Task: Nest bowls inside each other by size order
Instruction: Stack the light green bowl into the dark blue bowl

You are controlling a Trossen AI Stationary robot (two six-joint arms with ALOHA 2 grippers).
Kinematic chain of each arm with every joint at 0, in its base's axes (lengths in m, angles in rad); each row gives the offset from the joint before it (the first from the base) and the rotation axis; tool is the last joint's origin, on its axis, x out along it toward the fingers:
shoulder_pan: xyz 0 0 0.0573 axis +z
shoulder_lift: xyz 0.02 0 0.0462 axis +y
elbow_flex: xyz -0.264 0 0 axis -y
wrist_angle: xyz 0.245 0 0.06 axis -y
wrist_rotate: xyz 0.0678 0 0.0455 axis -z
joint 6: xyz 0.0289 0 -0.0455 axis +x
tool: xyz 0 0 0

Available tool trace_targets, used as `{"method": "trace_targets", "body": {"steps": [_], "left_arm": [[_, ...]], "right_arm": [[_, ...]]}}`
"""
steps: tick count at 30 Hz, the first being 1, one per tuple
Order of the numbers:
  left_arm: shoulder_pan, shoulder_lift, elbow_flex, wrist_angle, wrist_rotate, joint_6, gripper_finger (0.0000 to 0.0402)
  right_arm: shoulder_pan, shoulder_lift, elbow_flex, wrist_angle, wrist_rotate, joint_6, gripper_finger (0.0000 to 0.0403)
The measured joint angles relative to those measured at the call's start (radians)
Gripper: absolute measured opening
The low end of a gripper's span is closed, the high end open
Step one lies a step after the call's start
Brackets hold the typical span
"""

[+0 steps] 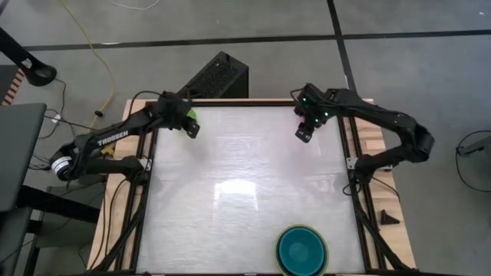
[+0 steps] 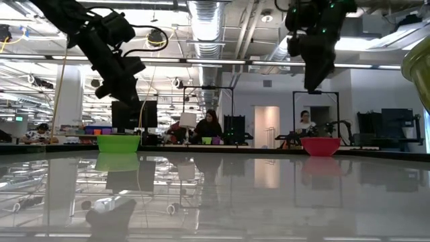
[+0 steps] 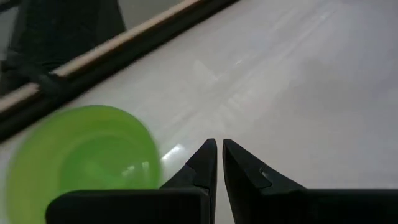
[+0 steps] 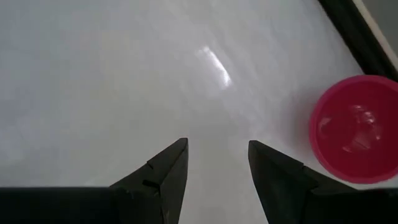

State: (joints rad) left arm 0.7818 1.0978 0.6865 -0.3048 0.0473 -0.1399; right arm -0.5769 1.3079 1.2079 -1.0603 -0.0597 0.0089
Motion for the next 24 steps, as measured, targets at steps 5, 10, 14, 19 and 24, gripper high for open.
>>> {"method": "trace_targets", "body": {"steps": [5, 10, 14, 19, 24], "left_arm": [[0.036, 0.071, 0.086, -0.090, -0.028, 0.067, 0.0015], [0.061, 0.182, 0.160, -0.192, -0.029, 0.094, 0.0015], [0.064, 0.266, 0.199, -0.248, -0.046, 0.100, 0.0015], [0.064, 0.349, 0.238, -0.302, -0.088, 0.104, 0.0015], [0.063, 0.412, 0.243, -0.313, -0.088, 0.102, 0.0015]], "right_arm": [[-0.034, 0.056, 0.000, 0.016, -0.027, -0.025, 0.0203], [-0.050, 0.089, 0.000, 0.021, -0.049, -0.044, 0.0203], [-0.058, 0.094, 0.000, 0.021, -0.049, -0.045, 0.0203], [-0.069, 0.086, 0.000, 0.017, -0.049, -0.045, 0.0203], [-0.074, 0.067, 0.000, 0.014, -0.049, -0.045, 0.0203]]}}
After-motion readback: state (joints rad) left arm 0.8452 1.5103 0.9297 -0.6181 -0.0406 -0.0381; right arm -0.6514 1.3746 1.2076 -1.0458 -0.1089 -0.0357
